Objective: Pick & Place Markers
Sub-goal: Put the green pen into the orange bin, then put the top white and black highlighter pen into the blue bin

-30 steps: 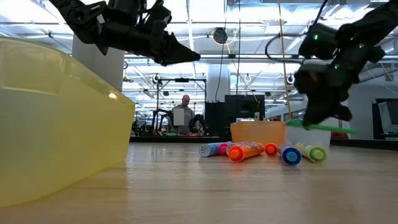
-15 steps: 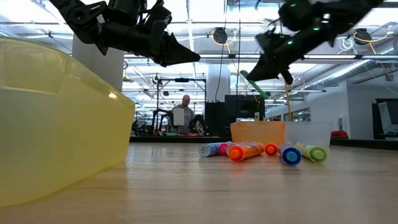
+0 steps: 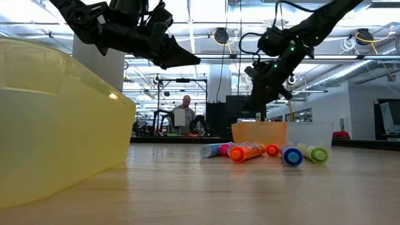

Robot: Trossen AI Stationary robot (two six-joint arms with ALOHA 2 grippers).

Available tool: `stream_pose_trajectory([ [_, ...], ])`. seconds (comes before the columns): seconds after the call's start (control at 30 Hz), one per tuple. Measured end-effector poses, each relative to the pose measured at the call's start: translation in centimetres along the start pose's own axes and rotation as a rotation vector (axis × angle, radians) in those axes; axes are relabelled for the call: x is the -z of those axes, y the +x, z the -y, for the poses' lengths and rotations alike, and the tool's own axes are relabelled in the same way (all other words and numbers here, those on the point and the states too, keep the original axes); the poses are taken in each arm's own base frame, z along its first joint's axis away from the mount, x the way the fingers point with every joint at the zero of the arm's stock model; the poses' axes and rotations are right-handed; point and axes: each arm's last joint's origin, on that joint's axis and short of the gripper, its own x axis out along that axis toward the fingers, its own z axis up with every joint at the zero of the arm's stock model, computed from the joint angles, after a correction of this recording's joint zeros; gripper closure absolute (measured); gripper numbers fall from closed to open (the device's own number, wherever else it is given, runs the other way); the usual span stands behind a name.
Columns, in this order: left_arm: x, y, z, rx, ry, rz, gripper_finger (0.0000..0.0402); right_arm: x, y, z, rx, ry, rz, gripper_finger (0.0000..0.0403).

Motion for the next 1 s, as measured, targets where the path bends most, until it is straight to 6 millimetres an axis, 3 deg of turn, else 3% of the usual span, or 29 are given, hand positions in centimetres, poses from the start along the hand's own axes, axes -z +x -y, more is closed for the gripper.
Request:
stream_pose_trajectory([
  [0.17, -0.1, 0.0, 0.4, 0.016, 0.008, 0.002, 0.0371, -0.2, -1.7, -1.2, -0.193, -0.079, -0.008, 0.0228],
  [0.33, -1.9, -0.8, 2.8, 0.11, 0.11, 0.07, 0.0371, 0.3, -6.1, -5.2, -0.632, -0.2, -0.024, 0.0216],
  [0.47, -3.8, -2.8, 5.9, 0.205, 0.168, 0.101, 0.037, 2.6, -10.6, -10.0, -0.891, -0.366, -0.028, 0.0223],
  [0.6, -5.4, -5.3, 8.4, 0.136, 0.181, 0.085, 0.0352, 6.5, -14.9, -14.5, -1.044, -0.557, -0.011, 0.0226],
  [0.7, -5.4, -6.3, 9.2, 0.002, 0.192, 0.003, 0.0317, 10.1, -17.4, -17.0, -1.055, -0.691, -0.001, 0.0226],
  [0.8, -5.0, -6.6, 9.2, -0.108, 0.18, -0.062, 0.0271, 13.3, -18.7, -18.2, -0.936, -0.733, -0.024, 0.0226],
  [1.0, -4.7, -6.5, 8.7, -0.13, 0.158, -0.089, 0.0199, 18.1, -18.6, -18.5, -0.641, -0.446, -0.385, 0.0226],
])
